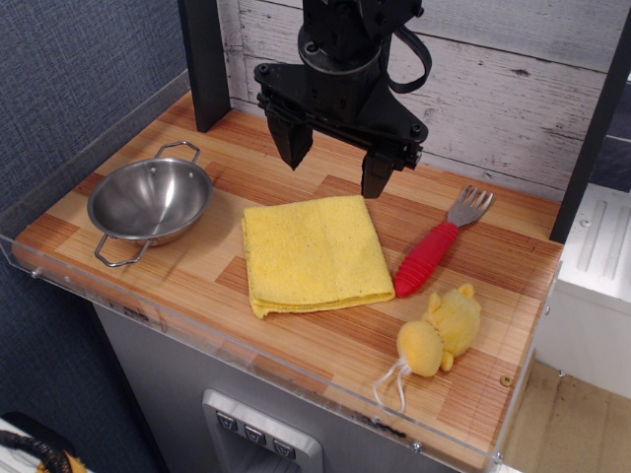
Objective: Place the yellow cloth on the far edge of the table
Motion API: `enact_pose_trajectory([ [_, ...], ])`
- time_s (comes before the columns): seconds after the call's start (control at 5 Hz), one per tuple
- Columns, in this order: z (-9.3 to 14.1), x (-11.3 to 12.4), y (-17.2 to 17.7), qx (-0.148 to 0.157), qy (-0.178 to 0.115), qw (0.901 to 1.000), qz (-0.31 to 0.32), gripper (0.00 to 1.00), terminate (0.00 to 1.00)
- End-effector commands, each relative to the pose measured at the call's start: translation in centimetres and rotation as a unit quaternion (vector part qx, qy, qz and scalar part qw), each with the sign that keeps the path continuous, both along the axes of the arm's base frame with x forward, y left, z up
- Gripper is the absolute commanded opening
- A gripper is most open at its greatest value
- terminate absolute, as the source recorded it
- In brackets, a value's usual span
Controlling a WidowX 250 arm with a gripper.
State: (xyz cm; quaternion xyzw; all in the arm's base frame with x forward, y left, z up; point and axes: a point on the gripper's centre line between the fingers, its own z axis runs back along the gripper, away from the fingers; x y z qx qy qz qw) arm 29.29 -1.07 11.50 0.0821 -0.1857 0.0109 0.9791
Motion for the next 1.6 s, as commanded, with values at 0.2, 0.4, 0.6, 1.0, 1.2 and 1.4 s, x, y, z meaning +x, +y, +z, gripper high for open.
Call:
enact_pose_trajectory([
  [0.2,0.0,0.4,1.2,-0.017,0.000,0.9996,0.022,1.00,0.00],
  [0.4,-1.0,0.2,2.1,-0.017,0.015,0.9993,0.029,1.00,0.00],
  [0.6,-2.2,-0.1,2.6,-0.031,0.028,0.9987,0.029,1.00,0.00],
  [1.0,-5.1,-0.9,2.6,-0.032,0.054,0.9978,0.022,1.00,0.00],
  [1.2,-6.8,-1.1,2.8,-0.036,0.049,0.9979,0.024,1.00,0.00],
  [1.4,-8.8,-0.8,2.7,-0.047,0.060,0.9968,0.023,1.00,0.00],
])
